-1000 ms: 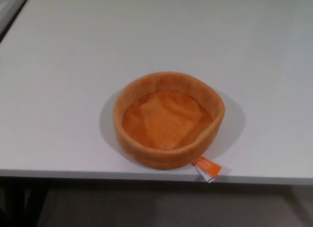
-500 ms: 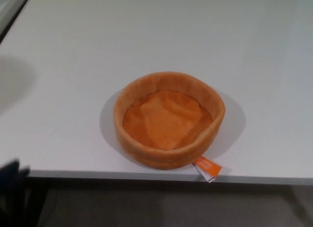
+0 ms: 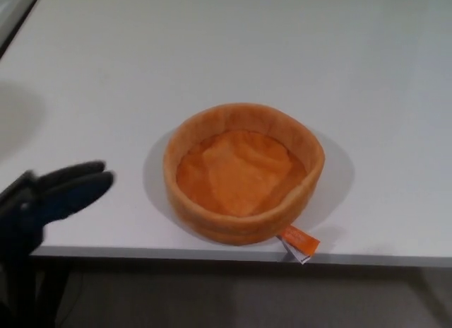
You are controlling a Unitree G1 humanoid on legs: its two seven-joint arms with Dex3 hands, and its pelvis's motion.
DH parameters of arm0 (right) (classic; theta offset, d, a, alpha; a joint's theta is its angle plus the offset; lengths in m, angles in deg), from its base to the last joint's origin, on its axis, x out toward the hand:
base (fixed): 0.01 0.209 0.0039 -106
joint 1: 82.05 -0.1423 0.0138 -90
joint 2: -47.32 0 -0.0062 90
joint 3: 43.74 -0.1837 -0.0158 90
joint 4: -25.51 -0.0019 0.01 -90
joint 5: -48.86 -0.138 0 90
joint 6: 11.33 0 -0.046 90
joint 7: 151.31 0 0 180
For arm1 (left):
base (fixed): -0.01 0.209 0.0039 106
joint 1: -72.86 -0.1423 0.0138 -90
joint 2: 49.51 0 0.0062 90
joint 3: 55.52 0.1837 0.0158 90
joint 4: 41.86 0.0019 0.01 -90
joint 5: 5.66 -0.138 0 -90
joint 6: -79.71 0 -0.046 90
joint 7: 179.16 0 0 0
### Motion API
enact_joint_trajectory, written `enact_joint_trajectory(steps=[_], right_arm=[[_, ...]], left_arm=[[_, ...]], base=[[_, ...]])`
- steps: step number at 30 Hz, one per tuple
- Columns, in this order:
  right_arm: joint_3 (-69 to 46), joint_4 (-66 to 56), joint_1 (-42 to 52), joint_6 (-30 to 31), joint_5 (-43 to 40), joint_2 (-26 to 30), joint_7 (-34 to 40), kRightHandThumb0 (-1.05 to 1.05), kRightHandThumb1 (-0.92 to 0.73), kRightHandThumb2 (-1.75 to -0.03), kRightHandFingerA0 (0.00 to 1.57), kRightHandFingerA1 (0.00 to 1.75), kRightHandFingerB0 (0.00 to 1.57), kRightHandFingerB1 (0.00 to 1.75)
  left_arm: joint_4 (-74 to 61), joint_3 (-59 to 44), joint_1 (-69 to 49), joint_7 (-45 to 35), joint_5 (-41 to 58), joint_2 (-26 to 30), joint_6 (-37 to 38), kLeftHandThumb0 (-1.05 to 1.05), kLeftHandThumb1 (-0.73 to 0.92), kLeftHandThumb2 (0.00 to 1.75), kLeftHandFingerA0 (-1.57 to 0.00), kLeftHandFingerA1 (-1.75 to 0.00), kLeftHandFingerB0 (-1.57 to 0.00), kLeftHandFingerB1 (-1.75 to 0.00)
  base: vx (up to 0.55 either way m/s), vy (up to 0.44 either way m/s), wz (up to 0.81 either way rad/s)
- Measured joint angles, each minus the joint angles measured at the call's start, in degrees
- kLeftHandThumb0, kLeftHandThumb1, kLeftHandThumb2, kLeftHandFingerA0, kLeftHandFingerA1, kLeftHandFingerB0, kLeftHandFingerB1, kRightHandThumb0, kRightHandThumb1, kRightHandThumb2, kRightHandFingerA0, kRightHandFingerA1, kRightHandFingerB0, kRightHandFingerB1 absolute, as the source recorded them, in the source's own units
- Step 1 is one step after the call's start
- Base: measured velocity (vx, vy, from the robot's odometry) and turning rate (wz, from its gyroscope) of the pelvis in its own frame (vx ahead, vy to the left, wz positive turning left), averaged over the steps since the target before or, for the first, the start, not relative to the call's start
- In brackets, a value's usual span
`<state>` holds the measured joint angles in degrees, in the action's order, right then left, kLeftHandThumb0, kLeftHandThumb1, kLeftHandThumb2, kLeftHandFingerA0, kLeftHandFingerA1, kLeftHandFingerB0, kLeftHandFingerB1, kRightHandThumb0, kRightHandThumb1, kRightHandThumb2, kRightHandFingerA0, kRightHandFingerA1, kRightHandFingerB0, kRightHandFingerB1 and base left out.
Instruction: A soft plate is kept in the center of the table close to the robot and the robot uses its left hand to pick up the plate, turns it upside down and places it back on the table
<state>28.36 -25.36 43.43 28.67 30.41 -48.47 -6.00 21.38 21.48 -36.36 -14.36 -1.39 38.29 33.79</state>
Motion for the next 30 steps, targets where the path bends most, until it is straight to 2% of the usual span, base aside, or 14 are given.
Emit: enact_joint_trajectory(steps=[8,9,13,14,15,18,19,20,25,26,27,28,29,30], right_arm=[[0.0,0.0,-0.5,0.0,0.0,-0.8,0.0,-0.66,-0.83,-0.66,0.60,0.38,0.45,0.34],[0.0,0.0,-0.6,-0.1,0.0,-0.9,0.0,-0.66,-0.67,-1.01,0.52,0.55,0.38,0.50],[0.0,-0.2,-0.7,0.0,0.0,-1.1,-0.1,-0.67,-0.67,-1.01,0.51,0.55,0.38,0.50],[0.0,-0.3,-0.7,0.0,0.0,-1.1,-0.1,-0.69,-0.82,-0.66,0.62,0.39,0.46,0.35],[0.0,-0.4,-0.7,0.0,0.0,-1.2,-0.1,-0.66,-0.82,-0.66,0.63,0.40,0.47,0.36],[0.0,-1.0,-0.8,0.0,0.0,-1.3,-0.1,-0.67,-0.82,-0.66,0.61,0.40,0.47,0.36],[0.1,-1.2,-0.8,0.0,0.0,-1.4,-0.1,-0.68,-0.66,-1.01,0.52,0.56,0.40,0.51],[0.1,-1.7,-0.8,0.0,0.0,-1.4,0.0,-0.69,-0.82,-0.66,0.61,0.39,0.47,0.36],[0.2,-2.5,-1.1,0.0,0.0,-1.5,0.0,-0.70,-0.81,-0.66,0.61,0.39,0.46,0.34],[0.2,-2.5,-1.4,0.0,0.0,-1.5,0.0,-0.68,-0.67,-1.01,0.53,0.55,0.39,0.50],[0.2,-2.5,-1.5,0.0,0.0,-1.5,0.0,-0.68,-0.67,-1.01,0.53,0.55,0.39,0.50],[0.2,-2.5,-1.6,0.0,0.0,-1.5,0.0,-0.67,-0.81,-0.66,0.62,0.39,0.48,0.35],[0.2,-2.5,-1.7,0.0,0.0,-1.5,0.0,-0.67,-0.81,-0.66,0.62,0.39,0.48,0.35],[0.2,-2.5,-1.9,0.0,0.0,-1.5,0.0,-0.68,-0.66,-1.01,0.53,0.55,0.40,0.50]], left_arm=[[1.2,5.9,14.4,0.0,-7.7,-0.7,-2.5,-0.90,0.80,0.65,-0.37,-0.41,-0.35,-0.31],[1.5,6.6,16.1,0.0,-8.6,-0.8,-2.7,-0.89,0.81,0.65,-0.37,-0.43,-0.35,-0.31],[3.1,9.6,21.6,0.0,-12.4,-1.3,-3.5,-0.95,0.67,0.80,-0.37,-0.46,-0.31,-0.36],[3.4,10.0,22.3,0.0,-12.9,-1.4,-3.6,-0.95,0.63,0.77,-0.40,-0.45,-0.34,-0.37],[4.1,11.0,23.8,0.0,-14.1,-1.6,-3.8,-0.90,0.79,0.65,-0.42,-0.42,-0.39,-0.32],[6.5,12.9,27.3,0.1,-16.9,-2.0,-4.2,-0.91,0.80,0.65,-0.41,-0.42,-0.39,-0.32],[7.1,13.4,28.2,0.2,-17.6,-2.1,-4.3,-0.91,0.80,0.65,-0.42,-0.43,-0.39,-0.32],[8.0,14.0,29.5,0.3,-18.7,-2.3,-4.5,-0.97,0.66,0.81,-0.40,-0.48,-0.35,-0.37],[12.2,16.4,35.1,0.6,-23.2,-2.3,-5.6,-0.91,0.75,0.64,-0.39,-0.44,-0.36,-0.32],[13.4,17.1,36.6,0.7,-24.4,-2.3,-6.0,-0.98,0.62,0.78,-0.41,-0.47,-0.36,-0.38],[14.3,17.5,37.8,0.7,-25.3,-2.3,-6.2,-0.98,0.62,0.78,-0.41,-0.47,-0.36,-0.38],[15.2,18.0,38.9,0.8,-26.1,-2.3,-6.5,-0.98,0.61,0.79,-0.41,-0.47,-0.36,-0.38],[16.1,18.4,39.9,0.9,-26.9,-2.3,-6.7,-0.98,0.61,0.79,-0.41,-0.47,-0.36,-0.38],[17.6,19.2,41.6,1.2,-28.2,-2.3,-7.1,-0.91,0.73,0.63,-0.47,-0.44,-0.41,-0.34]], base=[[0.00,0.000,0.00],[0.00,0.000,0.00],[0.00,0.000,0.00],[0.00,0.000,0.00],[0.00,0.000,0.00],[0.00,0.000,0.00],[0.00,0.000,0.00],[0.00,0.000,0.00],[0.00,0.000,0.00],[0.00,0.000,0.00],[0.00,0.000,0.00],[0.00,0.000,0.00],[0.00,0.000,0.00],[0.00,0.000,0.00]])
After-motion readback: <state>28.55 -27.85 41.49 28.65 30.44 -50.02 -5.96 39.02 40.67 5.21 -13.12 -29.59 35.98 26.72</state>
